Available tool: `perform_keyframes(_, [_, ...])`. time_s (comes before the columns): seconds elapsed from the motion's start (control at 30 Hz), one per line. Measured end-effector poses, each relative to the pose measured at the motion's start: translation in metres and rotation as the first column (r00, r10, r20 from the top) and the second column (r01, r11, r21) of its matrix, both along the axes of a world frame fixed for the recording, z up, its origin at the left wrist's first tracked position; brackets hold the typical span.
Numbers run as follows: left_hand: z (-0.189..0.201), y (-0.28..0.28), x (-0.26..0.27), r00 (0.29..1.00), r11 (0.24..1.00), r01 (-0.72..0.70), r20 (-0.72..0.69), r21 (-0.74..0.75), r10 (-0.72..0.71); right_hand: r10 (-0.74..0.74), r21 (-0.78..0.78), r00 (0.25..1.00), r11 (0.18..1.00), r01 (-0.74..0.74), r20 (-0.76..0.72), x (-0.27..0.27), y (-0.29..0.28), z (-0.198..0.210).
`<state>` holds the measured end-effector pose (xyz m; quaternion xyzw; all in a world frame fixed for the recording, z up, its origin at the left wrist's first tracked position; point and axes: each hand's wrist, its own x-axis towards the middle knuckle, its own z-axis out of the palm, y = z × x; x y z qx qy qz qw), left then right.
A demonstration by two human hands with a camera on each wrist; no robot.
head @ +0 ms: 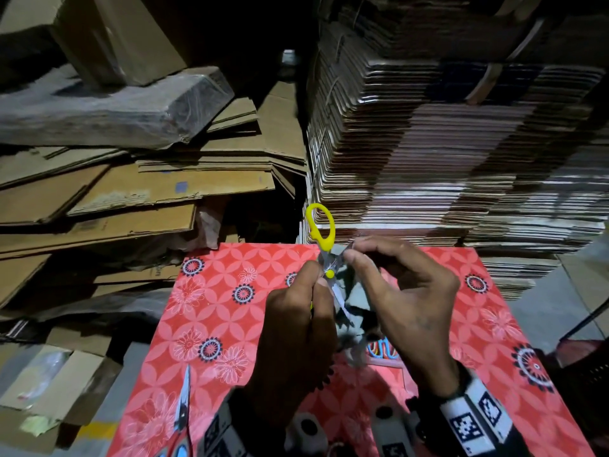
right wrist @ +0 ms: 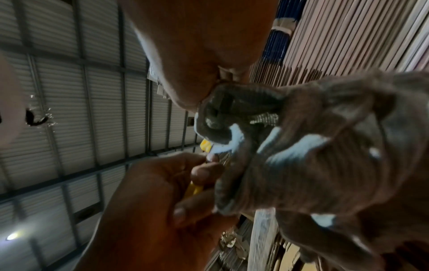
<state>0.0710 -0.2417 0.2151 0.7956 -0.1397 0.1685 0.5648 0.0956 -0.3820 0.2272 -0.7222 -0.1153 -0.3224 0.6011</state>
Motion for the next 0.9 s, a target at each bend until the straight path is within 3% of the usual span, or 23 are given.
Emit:
perform_keyframes(0.23, [-0.008,0.006,0.003,0.995,0.995,-0.086,0.047,0.049,0.083,0.074,-0.168,0.996,0.982,-0.081,-0.047,-0.015,0.001,-0.016])
perform_keyframes(0.47, [-0.001,0.002,0.001,0.999,0.999,-0.042,-0.013,-0.007,0.042,0.137,0.052,0.985,0.99,-0.132,-0.103,-0.008,-0.013,-0.011])
perform_keyframes(0.73, [-0.001,0.003,0.0,0.996,0.996,-0.083,0.015,0.025,0.083,-0.023,0.06,1.0,0.998,0.023,-0.009,0.0,-0.023,-0.004])
perform_keyframes(0.9, [0.0,0.0,-0.001,0.994,0.992,-0.086,0.075,0.089,0.079,-0.033,-0.076,0.999,0.996,0.035,0.028,-0.003,-0.008,-0.002])
